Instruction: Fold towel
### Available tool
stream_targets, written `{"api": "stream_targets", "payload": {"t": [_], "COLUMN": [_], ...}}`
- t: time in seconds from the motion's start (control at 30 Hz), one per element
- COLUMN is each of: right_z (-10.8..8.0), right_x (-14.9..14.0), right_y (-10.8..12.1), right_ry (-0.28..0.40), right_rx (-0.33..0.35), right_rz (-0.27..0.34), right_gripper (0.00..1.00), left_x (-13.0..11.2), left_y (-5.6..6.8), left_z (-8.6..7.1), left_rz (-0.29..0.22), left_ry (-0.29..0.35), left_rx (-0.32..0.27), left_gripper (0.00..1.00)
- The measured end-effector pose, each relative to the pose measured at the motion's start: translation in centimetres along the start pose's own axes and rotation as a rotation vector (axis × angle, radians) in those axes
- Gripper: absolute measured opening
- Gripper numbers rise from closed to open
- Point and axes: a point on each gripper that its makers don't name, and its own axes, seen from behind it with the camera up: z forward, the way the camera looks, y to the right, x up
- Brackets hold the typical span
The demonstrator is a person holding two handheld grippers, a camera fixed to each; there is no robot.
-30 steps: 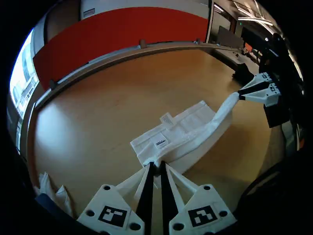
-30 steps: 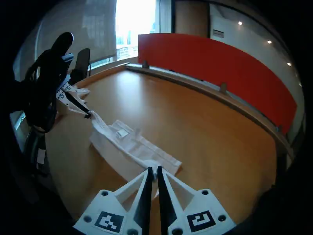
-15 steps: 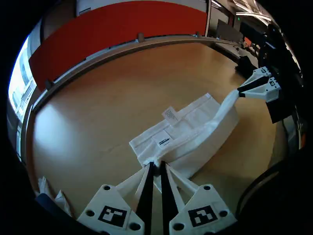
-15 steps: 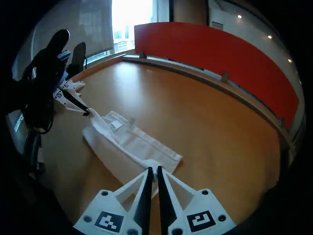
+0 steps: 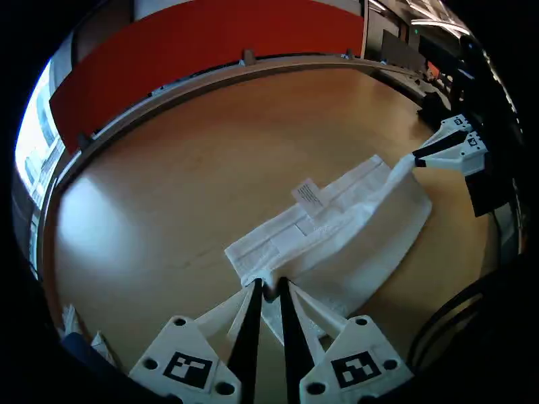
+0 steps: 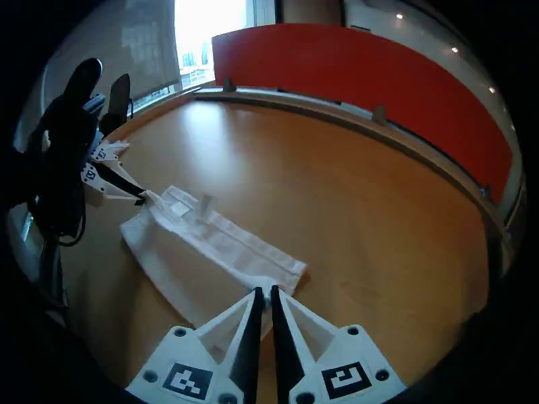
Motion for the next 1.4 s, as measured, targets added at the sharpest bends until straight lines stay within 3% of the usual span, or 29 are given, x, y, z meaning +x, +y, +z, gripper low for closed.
{"api": "stream_targets", "payload": {"t": [0.37,0.47,0.6,0.7,0.8,0.87,0.93,1.0,1.4], "right_z": [1.8,2.1,2.2,2.2,2.0,1.8,1.5,1.3,-0.5], "right_x": [-0.4,-0.4,-0.1,0.1,0.4,0.6,0.6,0.6,-0.4], "right_y": [1.2,1.7,2.4,2.8,3.2,3.3,3.4,3.3,2.0], "right_ry": [-0.015,-0.019,-0.016,-0.014,-0.008,-0.002,-0.001,0.000,0.006], "right_rx": [-0.045,-0.066,-0.090,-0.103,-0.113,-0.121,-0.127,-0.130,-0.125], "right_rz": [0.020,0.023,0.030,0.031,0.027,0.023,0.018,0.014,0.015], "right_gripper": [0.19,0.24,0.30,0.33,0.50,0.66,0.85,0.97,1.00], "left_x": [0.2,0.5,1.2,1.6,1.9,1.9,1.8,1.5,-0.2], "left_y": [-1.2,-1.8,-2.4,-2.7,-3.2,-3.4,-3.7,-3.9,-3.1], "left_z": [1.7,1.8,1.6,1.3,1.0,0.7,0.5,0.3,-1.3], "left_rz": [0.029,0.033,0.030,0.026,0.021,0.017,0.011,0.004,-0.036], "left_ry": [0.003,0.012,0.031,0.040,0.046,0.049,0.044,0.036,0.028], "left_rx": [0.056,0.079,0.101,0.108,0.115,0.119,0.125,0.128,0.103], "left_gripper": [0.45,0.48,0.61,0.63,0.68,0.84,0.91,0.91,0.92]}}
